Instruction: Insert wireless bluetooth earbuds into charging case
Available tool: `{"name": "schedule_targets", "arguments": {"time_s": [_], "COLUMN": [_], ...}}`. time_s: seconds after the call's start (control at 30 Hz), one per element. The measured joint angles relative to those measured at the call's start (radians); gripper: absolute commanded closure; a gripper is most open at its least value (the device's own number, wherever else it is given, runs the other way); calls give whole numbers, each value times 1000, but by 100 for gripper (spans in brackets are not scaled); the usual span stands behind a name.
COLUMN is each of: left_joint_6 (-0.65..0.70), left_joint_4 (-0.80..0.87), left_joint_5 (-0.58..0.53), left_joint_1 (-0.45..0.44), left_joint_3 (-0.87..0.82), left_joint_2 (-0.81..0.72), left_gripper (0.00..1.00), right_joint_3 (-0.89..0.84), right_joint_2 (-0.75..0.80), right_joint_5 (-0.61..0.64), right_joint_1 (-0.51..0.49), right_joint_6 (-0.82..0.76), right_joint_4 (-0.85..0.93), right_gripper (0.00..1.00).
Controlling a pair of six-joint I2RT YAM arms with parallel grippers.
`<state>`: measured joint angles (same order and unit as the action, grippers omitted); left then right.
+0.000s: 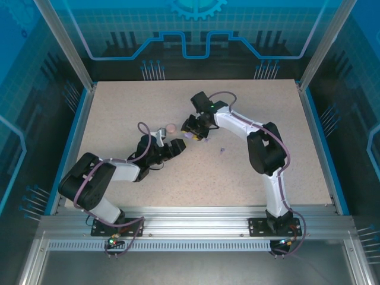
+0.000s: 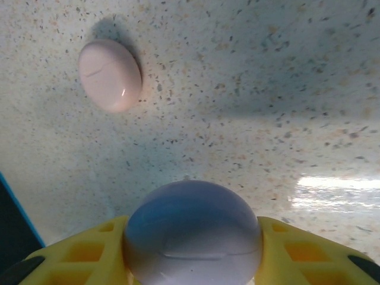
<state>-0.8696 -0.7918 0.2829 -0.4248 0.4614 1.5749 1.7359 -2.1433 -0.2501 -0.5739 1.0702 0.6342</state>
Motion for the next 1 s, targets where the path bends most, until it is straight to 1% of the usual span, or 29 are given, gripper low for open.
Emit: {"name": "schedule_targets", "arguments": {"time_s": [0.13,0.3,0.57,0.83,1.0], "left_joint_6": [11,12,12,11,8], "left_joint_4": [-26,-52,-71,-108,-114], "left_joint_5": [-51,-104,-138,-152,-156], "left_joint_1": [-26,-36,-37,-39,-41], "left_joint_3": [-2,-8,-8,-8,-8], "left_joint_2": [0,5,30,126,135], "left_gripper": [30,35,35,37,37], "right_joint_3": [-55,-108,-119,-119,-119], "right_joint_2": [0,0,8,39,42], "right_joint_5": [-41,-76,-84,-87,-93], "right_joint_1": [-1,-4,-14,-17,-29], "right_joint_6": [60,129,180,195,200], "right_joint_4": [-50,-97,-140,-150,-154], "right_gripper": [61,61,62,62,62]}}
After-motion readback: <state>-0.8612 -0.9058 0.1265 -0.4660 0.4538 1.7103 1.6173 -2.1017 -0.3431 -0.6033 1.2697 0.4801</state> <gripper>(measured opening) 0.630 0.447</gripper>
